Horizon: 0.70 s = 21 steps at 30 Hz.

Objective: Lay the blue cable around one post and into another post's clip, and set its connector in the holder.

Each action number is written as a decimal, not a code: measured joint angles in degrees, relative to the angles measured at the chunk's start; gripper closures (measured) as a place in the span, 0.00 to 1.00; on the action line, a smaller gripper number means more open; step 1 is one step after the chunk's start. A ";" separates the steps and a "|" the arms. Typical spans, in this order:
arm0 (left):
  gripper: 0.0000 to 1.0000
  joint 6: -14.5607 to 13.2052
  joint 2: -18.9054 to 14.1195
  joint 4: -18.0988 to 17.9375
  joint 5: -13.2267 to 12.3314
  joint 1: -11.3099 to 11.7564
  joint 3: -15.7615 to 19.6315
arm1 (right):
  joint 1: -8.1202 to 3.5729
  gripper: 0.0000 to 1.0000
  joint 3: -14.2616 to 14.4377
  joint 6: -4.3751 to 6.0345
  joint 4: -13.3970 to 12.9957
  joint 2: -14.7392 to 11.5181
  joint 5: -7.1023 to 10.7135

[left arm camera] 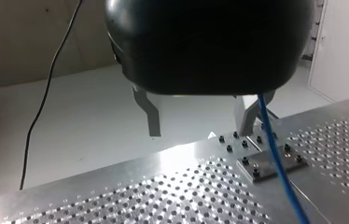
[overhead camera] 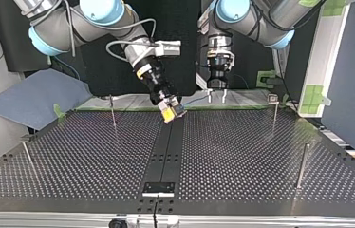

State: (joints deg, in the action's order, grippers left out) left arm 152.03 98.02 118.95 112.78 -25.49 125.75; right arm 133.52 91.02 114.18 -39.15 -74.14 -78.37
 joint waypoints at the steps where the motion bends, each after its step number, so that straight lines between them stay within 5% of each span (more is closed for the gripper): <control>1: 0.25 0.03 0.00 -0.15 -0.01 0.00 0.00 | 0.00 1.00 0.00 0.00 0.03 -0.03 0.04; 8: 0.36 -0.01 -0.03 -0.36 0.11 0.02 0.02 | 0.03 1.00 0.00 0.08 0.35 -0.43 0.13; 10: 0.57 0.01 -0.01 -0.20 0.44 0.03 0.04 | 0.05 1.00 0.00 0.08 0.36 -0.60 0.13; 13: 0.68 0.07 0.00 0.23 1.62 0.03 0.03 | 0.10 1.00 0.00 0.08 0.45 -0.87 0.14; 21: 0.73 -0.05 0.00 0.35 2.52 0.03 0.03 | 0.21 1.00 0.01 0.02 1.90 -1.49 0.14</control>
State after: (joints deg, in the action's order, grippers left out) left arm 151.98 98.02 119.30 115.30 -25.46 125.79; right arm 133.73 91.03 114.20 -37.25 -75.63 -78.23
